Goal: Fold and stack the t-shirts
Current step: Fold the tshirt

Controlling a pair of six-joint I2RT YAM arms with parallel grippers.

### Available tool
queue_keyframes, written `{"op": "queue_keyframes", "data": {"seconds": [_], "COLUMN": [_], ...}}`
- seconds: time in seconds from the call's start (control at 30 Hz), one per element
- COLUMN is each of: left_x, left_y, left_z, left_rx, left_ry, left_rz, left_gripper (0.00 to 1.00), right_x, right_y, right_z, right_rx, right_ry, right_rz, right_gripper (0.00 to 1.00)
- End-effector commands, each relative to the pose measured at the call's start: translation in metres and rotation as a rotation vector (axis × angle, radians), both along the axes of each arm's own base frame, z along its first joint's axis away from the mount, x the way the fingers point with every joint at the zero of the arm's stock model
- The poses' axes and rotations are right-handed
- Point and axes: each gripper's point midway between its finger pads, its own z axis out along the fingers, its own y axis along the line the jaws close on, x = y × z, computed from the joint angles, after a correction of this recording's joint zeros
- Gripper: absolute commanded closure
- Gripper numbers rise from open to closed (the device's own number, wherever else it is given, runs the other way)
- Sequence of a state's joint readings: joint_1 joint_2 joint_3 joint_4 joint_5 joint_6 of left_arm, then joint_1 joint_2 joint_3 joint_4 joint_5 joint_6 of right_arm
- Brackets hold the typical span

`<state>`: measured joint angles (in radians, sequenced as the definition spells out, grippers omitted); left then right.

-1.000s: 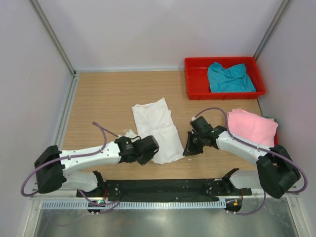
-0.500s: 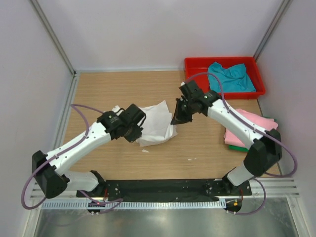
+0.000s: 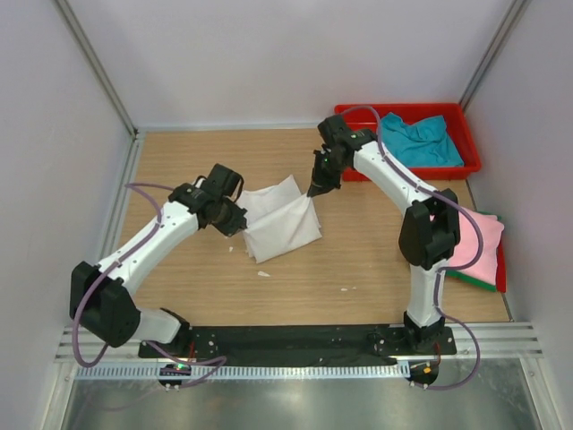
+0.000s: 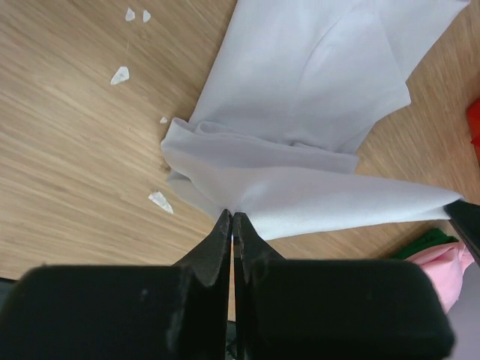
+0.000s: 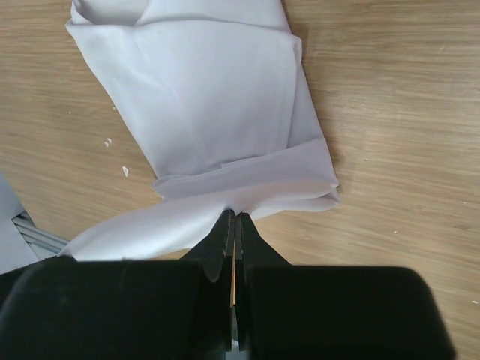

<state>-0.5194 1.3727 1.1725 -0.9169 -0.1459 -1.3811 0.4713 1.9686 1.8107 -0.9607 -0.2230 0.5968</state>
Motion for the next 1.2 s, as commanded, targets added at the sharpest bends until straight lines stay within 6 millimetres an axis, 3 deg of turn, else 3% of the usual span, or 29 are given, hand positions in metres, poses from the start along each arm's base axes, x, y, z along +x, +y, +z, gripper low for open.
{"op": "queue_keyframes", "data": {"seconds": [0.0, 0.17, 0.33, 0.53, 0.73, 0.9, 0.93, 1.0, 1.03, 1.07, 1.13, 1.17], "left_x": [0.026, 0.044, 0.049, 0.052, 0.058, 0.063, 0.063, 0.059, 0.056, 0.052, 0.035, 0.029], "left_y": [0.001, 0.002, 0.008, 0.019, 0.020, 0.030, 0.030, 0.028, 0.028, 0.027, 0.020, 0.018], "left_z": [0.009, 0.017, 0.028, 0.022, 0.033, 0.055, 0.057, 0.056, 0.054, 0.051, 0.043, 0.040], "left_rx": [-0.013, -0.016, -0.007, -0.013, -0.007, 0.045, 0.054, 0.055, 0.061, 0.068, 0.066, 0.067], "left_ry": [-0.051, -0.073, -0.085, -0.082, -0.125, -0.177, -0.182, -0.182, -0.178, -0.175, -0.164, -0.156], "left_rz": [-0.019, -0.016, -0.015, 0.016, -0.007, -0.027, -0.050, -0.081, -0.091, -0.104, -0.135, -0.144], "left_gripper": [1.00, 1.00, 1.00, 1.00, 1.00, 1.00, 1.00, 1.00, 1.00, 1.00, 1.00, 1.00], "right_x": [0.010, 0.026, 0.038, 0.056, 0.076, 0.067, 0.061, 0.055, 0.050, 0.043, 0.033, 0.025], "right_y": [0.005, 0.011, 0.021, 0.033, 0.044, 0.038, 0.034, 0.030, 0.025, 0.020, 0.013, 0.008], "right_z": [0.013, 0.029, 0.053, 0.050, 0.081, 0.084, 0.073, 0.067, 0.075, 0.062, 0.067, 0.058], "right_rx": [0.019, 0.059, 0.116, 0.166, 0.236, 0.226, 0.210, 0.198, 0.195, 0.175, 0.167, 0.153], "right_ry": [-0.028, -0.072, -0.130, -0.156, -0.255, -0.258, -0.232, -0.223, -0.240, -0.213, -0.228, -0.203], "right_rz": [0.019, 0.021, 0.027, 0.005, -0.016, -0.020, -0.025, -0.034, -0.041, -0.047, -0.053, -0.054], "right_gripper": [0.99, 0.99, 0.99, 0.99, 0.99, 0.99, 0.99, 0.99, 0.99, 0.99, 0.99, 0.99]}}
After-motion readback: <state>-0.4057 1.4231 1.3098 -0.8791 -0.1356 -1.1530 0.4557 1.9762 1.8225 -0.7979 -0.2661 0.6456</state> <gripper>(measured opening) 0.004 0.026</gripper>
